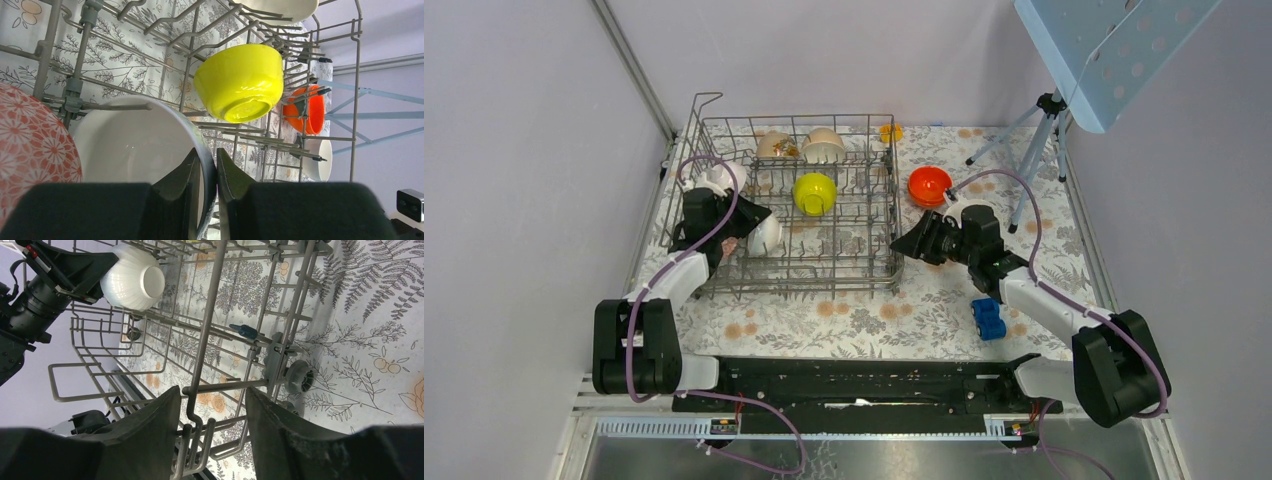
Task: Unload the bowls from the dish rack
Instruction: Pick up the bowl from the dish rack.
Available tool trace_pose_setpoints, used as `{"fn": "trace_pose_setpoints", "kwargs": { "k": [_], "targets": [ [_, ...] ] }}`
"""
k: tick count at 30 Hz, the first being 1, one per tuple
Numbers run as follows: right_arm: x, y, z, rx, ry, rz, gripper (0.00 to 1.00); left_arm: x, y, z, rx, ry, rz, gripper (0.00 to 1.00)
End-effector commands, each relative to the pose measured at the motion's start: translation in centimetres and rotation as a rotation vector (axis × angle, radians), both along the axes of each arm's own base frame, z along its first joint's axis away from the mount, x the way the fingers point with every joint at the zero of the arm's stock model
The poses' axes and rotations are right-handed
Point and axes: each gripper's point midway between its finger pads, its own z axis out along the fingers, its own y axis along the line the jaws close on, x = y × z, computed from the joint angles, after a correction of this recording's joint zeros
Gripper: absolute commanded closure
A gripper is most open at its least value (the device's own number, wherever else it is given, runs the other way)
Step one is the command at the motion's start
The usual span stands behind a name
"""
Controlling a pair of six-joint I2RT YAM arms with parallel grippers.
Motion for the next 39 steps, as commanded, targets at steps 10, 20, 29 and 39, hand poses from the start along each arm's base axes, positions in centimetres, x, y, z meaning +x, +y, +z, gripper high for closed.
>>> {"fn": "trace_pose_setpoints", "kwargs": {
  "k": [10,20,29,39],
  "targets": [
    [1.0,-1.5,-3.4,-0.114,0.055,-0.092,0.6,-1.0,-3.5,12.5,-0.217,-0.355,-0.206,1.0],
    [1.0,-2.2,-4.7,-0.148,0.078,-0.119,0.57,-1.5,-3.7,13.7,-0.248,-0.393,-0.224,1.0],
    [0.7,-3.0,-5.9,-0.18,0.1,-0.15,0.54,-2.4,-3.6,13.9,-0.345,-0.44,-0.244,1.0],
    [0.7,-3.4,-6.8,-0.197,0.116,-0.172,0.5,-2.6,-1.8,12.3,-0.412,-0.407,-0.191,1.0]
  ]
}}
